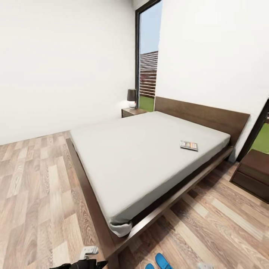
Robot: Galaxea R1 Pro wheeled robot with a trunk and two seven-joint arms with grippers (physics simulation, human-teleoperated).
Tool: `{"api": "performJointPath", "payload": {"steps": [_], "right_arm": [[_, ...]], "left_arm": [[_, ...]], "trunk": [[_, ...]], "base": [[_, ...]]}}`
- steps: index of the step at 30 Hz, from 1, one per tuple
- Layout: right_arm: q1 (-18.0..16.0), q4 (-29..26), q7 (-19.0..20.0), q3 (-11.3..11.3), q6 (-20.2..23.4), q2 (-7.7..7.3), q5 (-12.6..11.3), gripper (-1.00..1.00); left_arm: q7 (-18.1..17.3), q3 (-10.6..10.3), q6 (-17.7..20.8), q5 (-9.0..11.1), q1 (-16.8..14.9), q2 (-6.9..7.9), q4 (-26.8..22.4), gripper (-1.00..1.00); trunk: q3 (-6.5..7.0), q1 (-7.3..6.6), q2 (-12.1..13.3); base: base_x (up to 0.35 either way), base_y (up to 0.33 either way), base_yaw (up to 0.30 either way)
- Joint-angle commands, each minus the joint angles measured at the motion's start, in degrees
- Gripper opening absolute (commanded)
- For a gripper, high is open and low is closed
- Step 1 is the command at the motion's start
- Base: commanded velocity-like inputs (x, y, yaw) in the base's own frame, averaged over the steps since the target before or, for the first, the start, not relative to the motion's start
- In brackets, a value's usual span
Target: In the bedroom, move the book from the bed onto either nightstand, and place the two sandals side by side next to the bed.
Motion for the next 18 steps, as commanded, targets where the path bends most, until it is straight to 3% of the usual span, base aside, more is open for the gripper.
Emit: {"api": "performJointPath", "payload": {"steps": [1, 18], "right_arm": [[-0.1, 0.3, 0.3, 0.0, -0.3, 0.00, -0.3, 1.00], [-0.1, 0.3, 0.3, 0.0, -0.3, 0.00, -0.3, 1.00]], "left_arm": [[-0.3, 0.5, 0.2, -0.6, 0.0, 0.00, -0.1, 1.00], [-0.3, 0.5, 0.3, -0.6, 0.0, 0.00, -0.1, 1.00]], "trunk": [[-0.05, -0.01, 0.0], [-0.05, -0.01, 0.0]], "base": [[0.000, 0.000, -0.281], [0.000, 0.000, -0.281]]}}
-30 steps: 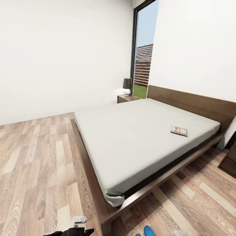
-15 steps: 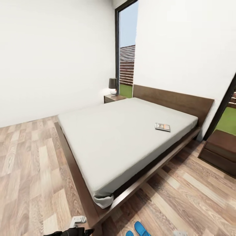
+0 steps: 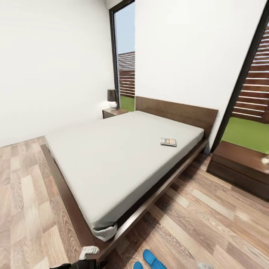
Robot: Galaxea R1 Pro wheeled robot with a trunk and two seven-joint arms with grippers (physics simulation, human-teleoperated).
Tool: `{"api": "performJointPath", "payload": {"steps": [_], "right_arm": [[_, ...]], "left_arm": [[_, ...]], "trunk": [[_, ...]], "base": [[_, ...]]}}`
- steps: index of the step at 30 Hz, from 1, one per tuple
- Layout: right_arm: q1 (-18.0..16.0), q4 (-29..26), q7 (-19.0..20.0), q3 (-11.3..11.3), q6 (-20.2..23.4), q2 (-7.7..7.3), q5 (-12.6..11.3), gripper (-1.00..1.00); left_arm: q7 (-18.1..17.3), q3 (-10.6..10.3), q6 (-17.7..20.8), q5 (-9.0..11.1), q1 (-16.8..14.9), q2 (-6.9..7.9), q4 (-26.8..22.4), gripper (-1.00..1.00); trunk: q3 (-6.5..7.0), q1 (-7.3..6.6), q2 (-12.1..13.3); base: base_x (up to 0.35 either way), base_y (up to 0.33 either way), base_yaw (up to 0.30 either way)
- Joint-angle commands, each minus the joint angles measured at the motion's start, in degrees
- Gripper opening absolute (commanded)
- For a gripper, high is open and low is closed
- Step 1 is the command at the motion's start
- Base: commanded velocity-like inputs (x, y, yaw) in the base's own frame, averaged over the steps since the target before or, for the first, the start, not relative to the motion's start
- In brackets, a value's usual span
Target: In the bedroom, move the book from the bed onto either nightstand, and place the two sandals side by side next to the bed.
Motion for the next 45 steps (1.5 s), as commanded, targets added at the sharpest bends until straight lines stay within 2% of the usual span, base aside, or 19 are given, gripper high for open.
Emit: {"api": "performJointPath", "payload": {"steps": [1, 45], "right_arm": [[-0.1, 0.3, 0.3, 0.0, -0.3, 0.00, -0.3, 1.00], [-0.1, 0.3, 0.3, 0.0, -0.3, 0.00, -0.3, 1.00]], "left_arm": [[-0.3, 0.5, 0.3, -0.6, 0.0, 0.00, -0.1, 1.00], [-0.3, 0.5, 0.3, -0.6, 0.0, 0.00, -0.1, 1.00]], "trunk": [[-0.05, -0.01, 0.0], [-0.05, -0.01, 0.0]], "base": [[0.000, 0.000, -0.282], [0.000, 0.000, -0.282]]}}
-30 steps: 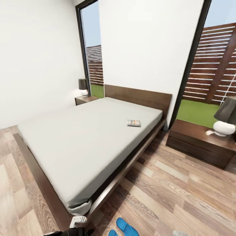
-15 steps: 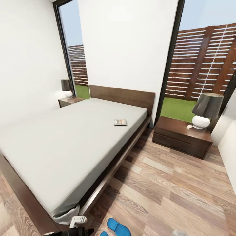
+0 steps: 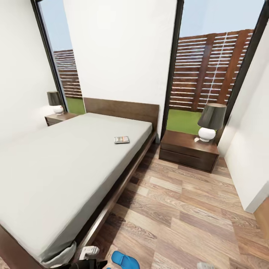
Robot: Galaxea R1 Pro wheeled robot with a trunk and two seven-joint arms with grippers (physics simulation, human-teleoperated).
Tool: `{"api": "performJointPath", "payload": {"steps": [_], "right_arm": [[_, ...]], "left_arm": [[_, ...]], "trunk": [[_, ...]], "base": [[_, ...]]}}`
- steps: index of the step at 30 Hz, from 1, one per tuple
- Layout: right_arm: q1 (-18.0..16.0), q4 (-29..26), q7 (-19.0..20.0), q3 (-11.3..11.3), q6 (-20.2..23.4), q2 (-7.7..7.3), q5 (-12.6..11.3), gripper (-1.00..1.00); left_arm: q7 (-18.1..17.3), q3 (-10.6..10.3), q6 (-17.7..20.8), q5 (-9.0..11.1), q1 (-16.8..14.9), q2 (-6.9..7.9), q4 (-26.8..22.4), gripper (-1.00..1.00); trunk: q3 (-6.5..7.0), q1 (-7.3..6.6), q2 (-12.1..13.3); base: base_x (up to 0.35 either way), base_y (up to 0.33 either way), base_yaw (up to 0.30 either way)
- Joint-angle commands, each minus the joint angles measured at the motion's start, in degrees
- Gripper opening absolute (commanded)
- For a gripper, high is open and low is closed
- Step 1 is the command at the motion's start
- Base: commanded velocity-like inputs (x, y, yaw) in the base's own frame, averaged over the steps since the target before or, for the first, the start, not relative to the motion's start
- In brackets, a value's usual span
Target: In the bedroom, move the book from the bed onto either nightstand, and place the two sandals side by side next to the bed.
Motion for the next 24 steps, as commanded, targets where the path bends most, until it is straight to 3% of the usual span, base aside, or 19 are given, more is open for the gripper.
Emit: {"api": "performJointPath", "payload": {"steps": [1, 24], "right_arm": [[-0.1, 0.3, 0.3, 0.0, -0.3, 0.00, -0.3, 1.00], [-0.1, 0.3, 0.3, 0.0, -0.3, 0.00, -0.3, 1.00]], "left_arm": [[-0.3, 0.5, 0.2, -0.6, 0.0, 0.00, -0.1, 1.00], [-0.3, 0.5, 0.3, -0.6, 0.0, 0.00, -0.1, 1.00]], "trunk": [[-0.05, -0.01, 0.0], [-0.05, -0.01, 0.0]], "base": [[0.000, 0.000, -0.282], [0.000, 0.000, -0.282]]}}
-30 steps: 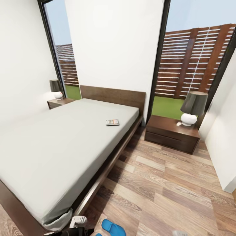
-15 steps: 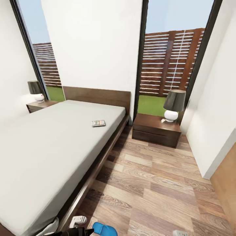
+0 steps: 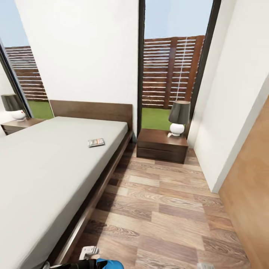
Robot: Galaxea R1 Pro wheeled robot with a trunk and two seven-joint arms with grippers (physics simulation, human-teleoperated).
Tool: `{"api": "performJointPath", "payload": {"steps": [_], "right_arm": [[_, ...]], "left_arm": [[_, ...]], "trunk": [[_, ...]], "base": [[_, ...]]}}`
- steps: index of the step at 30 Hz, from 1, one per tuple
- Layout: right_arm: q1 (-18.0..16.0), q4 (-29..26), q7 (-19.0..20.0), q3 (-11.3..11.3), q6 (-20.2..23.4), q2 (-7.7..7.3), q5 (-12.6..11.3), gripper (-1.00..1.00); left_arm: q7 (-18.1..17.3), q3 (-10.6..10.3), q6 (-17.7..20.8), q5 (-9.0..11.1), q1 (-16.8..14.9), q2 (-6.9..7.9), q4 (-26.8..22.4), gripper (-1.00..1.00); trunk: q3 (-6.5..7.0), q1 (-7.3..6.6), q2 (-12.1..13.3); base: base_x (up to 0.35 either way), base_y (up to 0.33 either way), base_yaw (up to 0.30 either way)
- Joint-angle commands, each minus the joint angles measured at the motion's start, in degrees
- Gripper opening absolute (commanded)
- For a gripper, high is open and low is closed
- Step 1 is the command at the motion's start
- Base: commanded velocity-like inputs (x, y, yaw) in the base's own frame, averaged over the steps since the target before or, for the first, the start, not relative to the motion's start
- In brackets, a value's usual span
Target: In the bedroom, move the book from the bed onto either nightstand, and place the two sandals side by side next to the bed.
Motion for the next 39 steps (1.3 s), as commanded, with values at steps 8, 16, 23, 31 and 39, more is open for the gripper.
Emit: {"api": "performJointPath", "payload": {"steps": [8, 16, 23, 31, 39], "right_arm": [[-0.1, 0.3, 0.3, 0.0, -0.3, 0.00, -0.3, 1.00], [-0.1, 0.3, 0.3, 0.0, -0.3, 0.00, -0.3, 1.00], [-0.1, 0.3, 0.3, 0.0, -0.3, 0.00, -0.3, 1.00], [-0.1, 0.3, 0.3, 0.0, -0.3, 0.00, -0.3, 1.00], [-0.1, 0.3, 0.3, 0.0, -0.3, 0.00, -0.3, 1.00]], "left_arm": [[-0.3, 0.5, 0.2, -0.6, 0.0, 0.00, -0.1, 1.00], [-0.3, 0.5, 0.2, -0.6, 0.0, 0.00, -0.1, 1.00], [-0.3, 0.5, 0.3, -0.6, 0.0, 0.00, -0.1, 1.00], [-0.3, 0.5, 0.3, -0.6, 0.0, 0.00, -0.1, 1.00], [-0.3, 0.5, 0.3, -0.6, 0.0, 0.00, -0.1, 1.00]], "trunk": [[-0.05, -0.01, 0.0], [-0.05, -0.01, 0.0], [-0.05, -0.01, 0.0], [-0.05, -0.01, 0.0], [-0.05, -0.01, 0.0]], "base": [[0.000, 0.000, -0.282], [0.000, 0.000, -0.282], [0.000, 0.000, -0.282], [0.000, 0.000, -0.282], [0.000, 0.000, -0.282]]}}
